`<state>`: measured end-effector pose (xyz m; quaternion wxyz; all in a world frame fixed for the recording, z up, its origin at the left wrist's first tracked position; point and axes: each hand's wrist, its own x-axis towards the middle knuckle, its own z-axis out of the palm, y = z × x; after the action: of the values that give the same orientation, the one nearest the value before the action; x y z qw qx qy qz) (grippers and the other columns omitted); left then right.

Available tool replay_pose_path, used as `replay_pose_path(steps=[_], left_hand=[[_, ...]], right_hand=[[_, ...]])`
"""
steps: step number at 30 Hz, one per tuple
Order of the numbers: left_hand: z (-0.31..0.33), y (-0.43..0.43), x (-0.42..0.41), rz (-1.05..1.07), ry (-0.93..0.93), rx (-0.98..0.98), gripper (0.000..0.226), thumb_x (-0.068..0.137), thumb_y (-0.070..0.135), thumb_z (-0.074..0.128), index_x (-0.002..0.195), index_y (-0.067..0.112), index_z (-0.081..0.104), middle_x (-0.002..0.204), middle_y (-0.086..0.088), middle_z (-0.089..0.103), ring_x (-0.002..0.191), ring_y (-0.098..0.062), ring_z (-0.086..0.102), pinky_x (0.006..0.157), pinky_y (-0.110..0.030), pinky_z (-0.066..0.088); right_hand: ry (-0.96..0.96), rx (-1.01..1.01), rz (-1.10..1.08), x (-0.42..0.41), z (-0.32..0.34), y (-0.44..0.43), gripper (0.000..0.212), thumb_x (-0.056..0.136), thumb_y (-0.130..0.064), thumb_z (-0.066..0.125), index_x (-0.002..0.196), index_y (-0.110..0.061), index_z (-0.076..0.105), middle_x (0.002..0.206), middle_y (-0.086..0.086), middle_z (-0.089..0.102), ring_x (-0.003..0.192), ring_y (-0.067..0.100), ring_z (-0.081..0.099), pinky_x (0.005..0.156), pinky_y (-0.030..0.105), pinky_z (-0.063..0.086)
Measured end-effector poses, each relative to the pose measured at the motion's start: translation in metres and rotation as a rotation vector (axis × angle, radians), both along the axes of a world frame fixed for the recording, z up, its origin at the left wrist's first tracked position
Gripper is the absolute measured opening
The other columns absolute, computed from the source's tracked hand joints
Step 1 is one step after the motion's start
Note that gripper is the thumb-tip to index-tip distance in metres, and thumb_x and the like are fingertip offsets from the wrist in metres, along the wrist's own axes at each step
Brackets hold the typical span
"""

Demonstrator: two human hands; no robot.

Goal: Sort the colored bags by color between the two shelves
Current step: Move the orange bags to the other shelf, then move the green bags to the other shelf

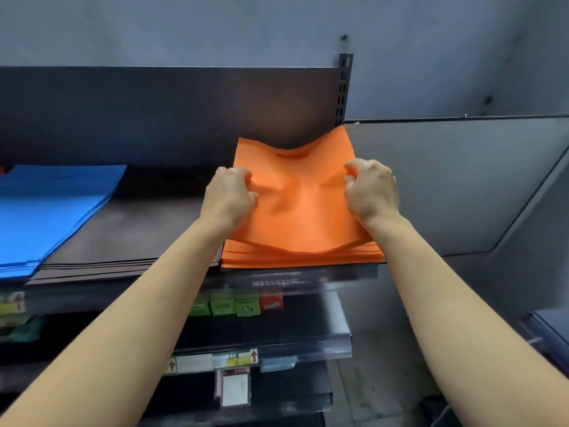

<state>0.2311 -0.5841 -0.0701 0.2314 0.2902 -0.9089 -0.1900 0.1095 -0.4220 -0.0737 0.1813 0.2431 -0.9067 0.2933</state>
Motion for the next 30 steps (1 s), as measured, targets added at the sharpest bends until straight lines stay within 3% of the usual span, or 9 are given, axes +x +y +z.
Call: replay_pose_path(steps=[6,10,13,21,30], left_hand=[[-0.030,-0.012,-0.018,0.014,-0.174,0.052,0.037,0.089,0.021,0.062,0.123,0.007,0.054,0.127,-0.017,0.046,0.110,-0.034,0.052,0.086,-0.036,0.042],[-0.036,-0.010,-0.023,0.064,-0.289,-0.022,0.036,0.090,0.022,0.060,0.122,0.007,0.053,0.129,-0.017,0.040,0.117,-0.036,0.040,0.097,-0.041,0.037],[-0.025,0.007,-0.034,0.020,-0.222,-0.109,0.034,0.091,0.020,0.056,0.122,0.008,0.055,0.129,-0.016,0.043,0.117,-0.035,0.040,0.097,-0.042,0.035],[0.015,0.147,-0.106,-0.579,0.149,-0.100,0.033,0.089,0.015,0.054,0.121,0.016,0.060,0.127,-0.009,0.052,0.117,-0.030,0.047,0.101,-0.037,0.038],[0.022,0.367,-0.148,-1.107,0.190,-0.048,0.030,0.092,0.019,0.052,0.121,0.017,0.061,0.121,-0.005,0.056,0.112,-0.024,0.051,0.095,-0.028,0.037]], right_hand=[[-0.134,0.077,-0.066,-0.018,-0.023,-0.004,0.040,0.093,-0.005,0.043,0.131,-0.013,0.055,0.127,0.013,0.059,0.116,0.035,0.053,0.094,0.037,0.043],[-0.135,0.140,-0.061,-0.026,-0.026,0.004,0.042,0.091,-0.005,0.045,0.132,-0.013,0.053,0.129,0.013,0.056,0.119,0.034,0.050,0.097,0.037,0.041],[-0.075,0.127,-0.060,-0.027,-0.017,0.017,0.035,0.093,-0.010,0.047,0.127,-0.010,0.058,0.124,0.014,0.060,0.117,0.033,0.051,0.097,0.038,0.040],[0.046,0.104,-0.323,-0.026,0.014,0.143,0.029,0.094,-0.023,0.051,0.115,-0.008,0.063,0.112,0.013,0.066,0.109,0.034,0.054,0.092,0.036,0.041],[0.003,0.051,-0.849,0.007,0.020,0.373,0.027,0.091,-0.021,0.054,0.107,-0.003,0.065,0.108,0.017,0.066,0.104,0.037,0.056,0.088,0.040,0.046]])
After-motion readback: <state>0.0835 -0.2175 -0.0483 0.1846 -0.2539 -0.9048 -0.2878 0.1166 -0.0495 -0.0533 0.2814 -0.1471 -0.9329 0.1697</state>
